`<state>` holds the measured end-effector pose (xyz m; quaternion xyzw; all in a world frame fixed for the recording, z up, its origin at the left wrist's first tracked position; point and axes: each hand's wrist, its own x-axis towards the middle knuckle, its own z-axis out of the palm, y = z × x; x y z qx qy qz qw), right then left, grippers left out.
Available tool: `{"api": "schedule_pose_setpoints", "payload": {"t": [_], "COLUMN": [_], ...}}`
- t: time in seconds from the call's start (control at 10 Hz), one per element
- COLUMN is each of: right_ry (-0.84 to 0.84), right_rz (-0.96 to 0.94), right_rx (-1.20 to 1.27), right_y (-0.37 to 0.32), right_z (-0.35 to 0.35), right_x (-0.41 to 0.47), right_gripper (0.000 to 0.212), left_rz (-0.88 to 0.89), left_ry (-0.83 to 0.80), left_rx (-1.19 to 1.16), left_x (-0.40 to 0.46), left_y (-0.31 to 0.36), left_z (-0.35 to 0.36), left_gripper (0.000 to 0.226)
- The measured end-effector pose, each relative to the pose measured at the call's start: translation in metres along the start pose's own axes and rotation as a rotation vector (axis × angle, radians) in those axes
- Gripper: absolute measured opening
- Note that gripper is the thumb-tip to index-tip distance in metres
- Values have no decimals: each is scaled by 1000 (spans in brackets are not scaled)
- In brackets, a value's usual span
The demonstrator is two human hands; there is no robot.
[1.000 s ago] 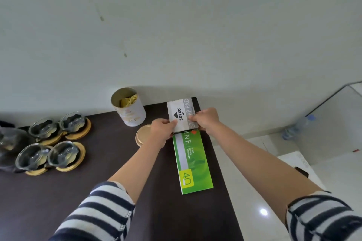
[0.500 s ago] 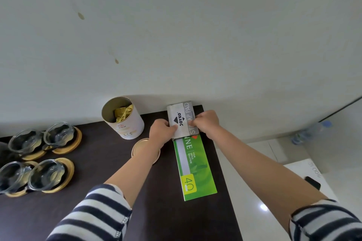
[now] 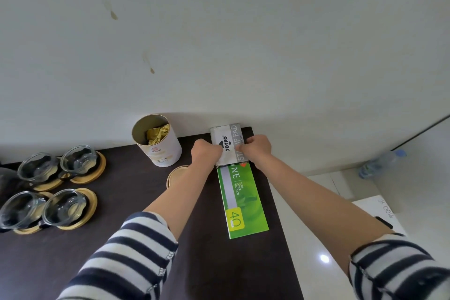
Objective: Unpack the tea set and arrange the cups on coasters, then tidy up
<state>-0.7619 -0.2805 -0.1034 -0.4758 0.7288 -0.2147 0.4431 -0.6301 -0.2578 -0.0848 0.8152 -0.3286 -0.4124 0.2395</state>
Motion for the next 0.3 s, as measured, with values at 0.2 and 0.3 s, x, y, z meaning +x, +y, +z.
{"api": "schedule_pose_setpoints", "payload": {"t": [0.2, 0.3], "right_ry": [29, 71], "right_rz": [-69, -165], "right_rx": [-27, 23], "right_y": [-17, -29], "right_z": [-10, -18], "right_x": [-38, -70], "right_gripper": [42, 17], "left_rz": [42, 122], "left_ry": [-53, -55], "left_rx": [-186, -309], "left_x": [-41, -71], "left_y": [5, 7], "left_z": [-26, -51], "left_gripper": [27, 7]}}
